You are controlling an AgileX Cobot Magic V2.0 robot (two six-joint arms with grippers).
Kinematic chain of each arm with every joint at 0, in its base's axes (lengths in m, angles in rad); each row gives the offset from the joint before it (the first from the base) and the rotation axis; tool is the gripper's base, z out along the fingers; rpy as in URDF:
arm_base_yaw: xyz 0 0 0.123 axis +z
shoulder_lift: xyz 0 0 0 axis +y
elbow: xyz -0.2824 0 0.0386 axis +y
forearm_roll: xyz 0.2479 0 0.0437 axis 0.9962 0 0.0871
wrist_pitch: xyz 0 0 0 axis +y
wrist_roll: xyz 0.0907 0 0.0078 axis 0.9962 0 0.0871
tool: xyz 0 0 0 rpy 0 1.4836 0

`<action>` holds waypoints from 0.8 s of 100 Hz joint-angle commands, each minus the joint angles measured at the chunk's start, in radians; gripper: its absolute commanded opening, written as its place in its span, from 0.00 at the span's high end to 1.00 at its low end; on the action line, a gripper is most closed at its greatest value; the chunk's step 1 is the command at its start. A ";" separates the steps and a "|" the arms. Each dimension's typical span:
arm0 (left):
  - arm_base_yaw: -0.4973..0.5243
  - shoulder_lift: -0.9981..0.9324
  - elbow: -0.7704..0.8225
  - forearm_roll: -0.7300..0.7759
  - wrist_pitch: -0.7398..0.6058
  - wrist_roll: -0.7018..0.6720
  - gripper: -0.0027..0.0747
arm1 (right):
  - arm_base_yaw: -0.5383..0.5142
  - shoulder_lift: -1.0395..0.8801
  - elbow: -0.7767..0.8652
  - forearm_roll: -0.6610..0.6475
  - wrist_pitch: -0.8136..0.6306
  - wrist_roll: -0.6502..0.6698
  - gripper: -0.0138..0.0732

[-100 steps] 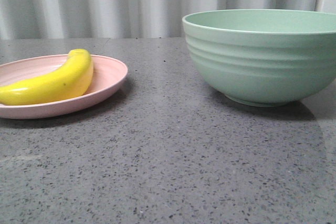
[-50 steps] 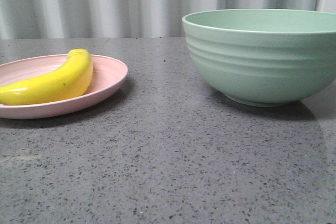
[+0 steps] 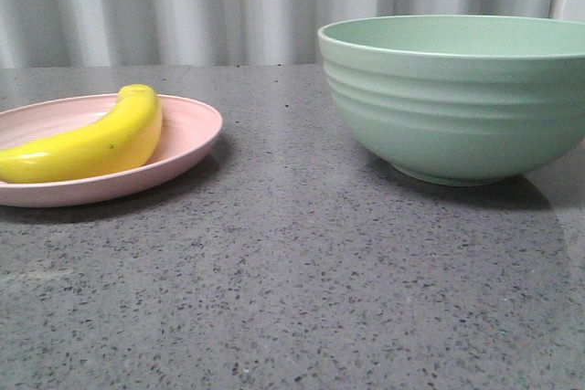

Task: Transfer banana from pink plate to green bowl

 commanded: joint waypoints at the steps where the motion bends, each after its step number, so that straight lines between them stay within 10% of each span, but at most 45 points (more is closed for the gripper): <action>1: 0.002 0.048 -0.082 0.017 -0.011 0.000 0.99 | -0.007 -0.007 -0.070 0.001 0.088 0.002 0.92; 52: 0.002 0.407 -0.271 0.020 -0.044 0.000 0.97 | -0.007 0.326 -0.390 0.013 0.480 0.002 0.92; 80: 0.002 0.465 -0.271 0.020 -0.116 0.002 0.39 | -0.007 0.380 -0.390 0.020 0.481 0.002 0.92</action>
